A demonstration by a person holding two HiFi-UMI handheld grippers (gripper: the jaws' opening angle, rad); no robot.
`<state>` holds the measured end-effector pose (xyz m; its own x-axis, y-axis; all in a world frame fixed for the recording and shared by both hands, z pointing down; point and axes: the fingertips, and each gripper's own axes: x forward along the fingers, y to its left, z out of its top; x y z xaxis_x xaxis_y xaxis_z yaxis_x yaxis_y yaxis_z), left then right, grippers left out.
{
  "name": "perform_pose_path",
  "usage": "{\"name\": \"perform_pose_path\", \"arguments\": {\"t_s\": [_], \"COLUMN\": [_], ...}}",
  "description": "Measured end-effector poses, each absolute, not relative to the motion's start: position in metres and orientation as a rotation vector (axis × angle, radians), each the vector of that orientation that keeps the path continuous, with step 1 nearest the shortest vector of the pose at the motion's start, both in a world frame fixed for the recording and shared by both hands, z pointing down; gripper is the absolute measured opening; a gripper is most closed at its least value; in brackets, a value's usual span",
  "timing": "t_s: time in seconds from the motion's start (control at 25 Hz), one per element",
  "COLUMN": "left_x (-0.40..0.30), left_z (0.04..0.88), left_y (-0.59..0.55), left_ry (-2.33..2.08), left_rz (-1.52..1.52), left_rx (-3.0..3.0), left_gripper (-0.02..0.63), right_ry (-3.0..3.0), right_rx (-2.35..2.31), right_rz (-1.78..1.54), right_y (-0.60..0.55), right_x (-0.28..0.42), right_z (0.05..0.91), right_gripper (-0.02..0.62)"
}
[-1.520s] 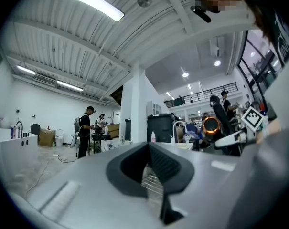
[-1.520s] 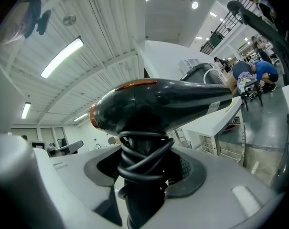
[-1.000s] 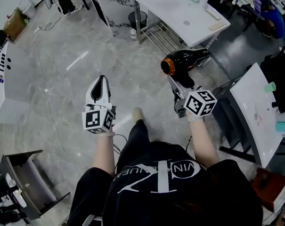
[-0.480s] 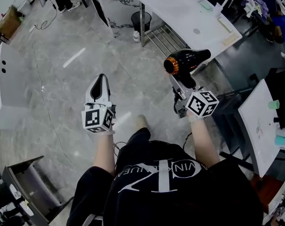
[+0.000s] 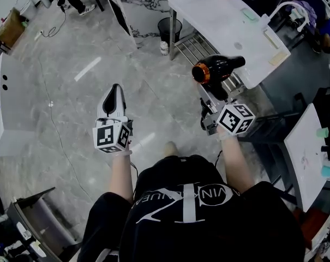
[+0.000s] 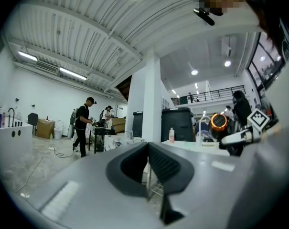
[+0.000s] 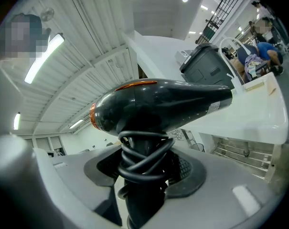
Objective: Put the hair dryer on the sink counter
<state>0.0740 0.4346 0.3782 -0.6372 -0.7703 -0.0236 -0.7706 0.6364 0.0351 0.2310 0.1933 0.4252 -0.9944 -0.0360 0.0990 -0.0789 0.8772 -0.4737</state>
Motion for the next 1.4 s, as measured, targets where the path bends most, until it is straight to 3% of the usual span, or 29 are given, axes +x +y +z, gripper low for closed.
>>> {"name": "perform_pose_path", "arguments": {"t_s": [0.48,1.4], "left_x": [0.037,-0.185], "left_z": [0.393,0.37], "left_y": [0.416,0.23], "left_ry": [2.858,2.776], "left_rz": [0.082,0.03], "left_rx": [-1.367,-1.537], "left_gripper": [0.0,0.0], "right_ry": [-2.955,-2.868], "right_rx": [0.116,0.213], "right_rz": [0.759,0.829], "right_y": [0.162,0.012], "right_x": [0.19,-0.009], "right_z": [0.428,0.427], "right_gripper": [0.256,0.256]}}
